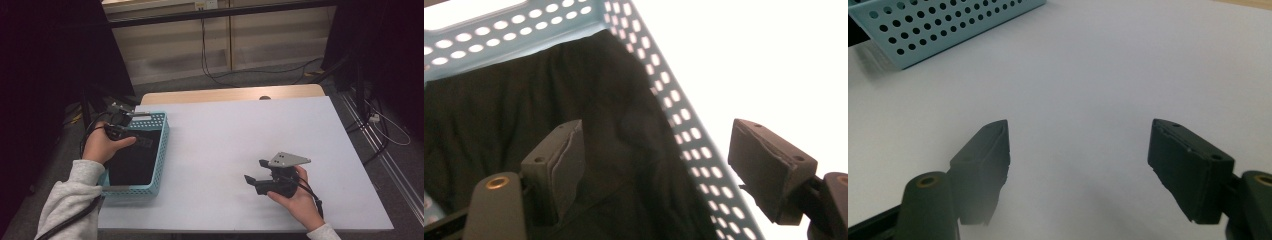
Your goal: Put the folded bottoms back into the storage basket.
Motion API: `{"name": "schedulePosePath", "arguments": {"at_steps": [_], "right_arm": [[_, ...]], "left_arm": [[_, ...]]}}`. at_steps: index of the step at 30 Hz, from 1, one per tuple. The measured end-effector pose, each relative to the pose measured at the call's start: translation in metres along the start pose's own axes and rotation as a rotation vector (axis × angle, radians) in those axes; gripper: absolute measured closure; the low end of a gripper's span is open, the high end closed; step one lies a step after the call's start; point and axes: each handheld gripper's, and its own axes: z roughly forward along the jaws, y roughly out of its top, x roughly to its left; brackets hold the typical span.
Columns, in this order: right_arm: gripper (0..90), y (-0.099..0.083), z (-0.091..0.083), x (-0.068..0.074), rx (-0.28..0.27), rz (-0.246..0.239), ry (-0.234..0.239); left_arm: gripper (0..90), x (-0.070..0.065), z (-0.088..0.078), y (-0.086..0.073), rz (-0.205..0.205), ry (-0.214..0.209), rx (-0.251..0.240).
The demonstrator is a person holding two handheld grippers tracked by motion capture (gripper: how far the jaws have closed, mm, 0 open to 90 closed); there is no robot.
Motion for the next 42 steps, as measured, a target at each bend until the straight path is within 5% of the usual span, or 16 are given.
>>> {"name": "schedulePosePath", "arguments": {"at_steps": [20,24,42], "right_arm": [[24.1,-0.008,-0.017,-0.015,0.019,0.018,-0.016],[24.0,-0.010,-0.020,-0.017,0.024,0.018,-0.015],[23.7,-0.017,-0.032,-0.026,0.036,0.035,-0.022]], "left_arm": [[21.9,-0.054,0.020,0.009,0.085,-0.087,-0.050],[21.8,-0.062,0.021,0.010,0.132,-0.100,-0.045],[21.3,-0.094,0.040,-0.002,0.182,-0.178,-0.063]]}}
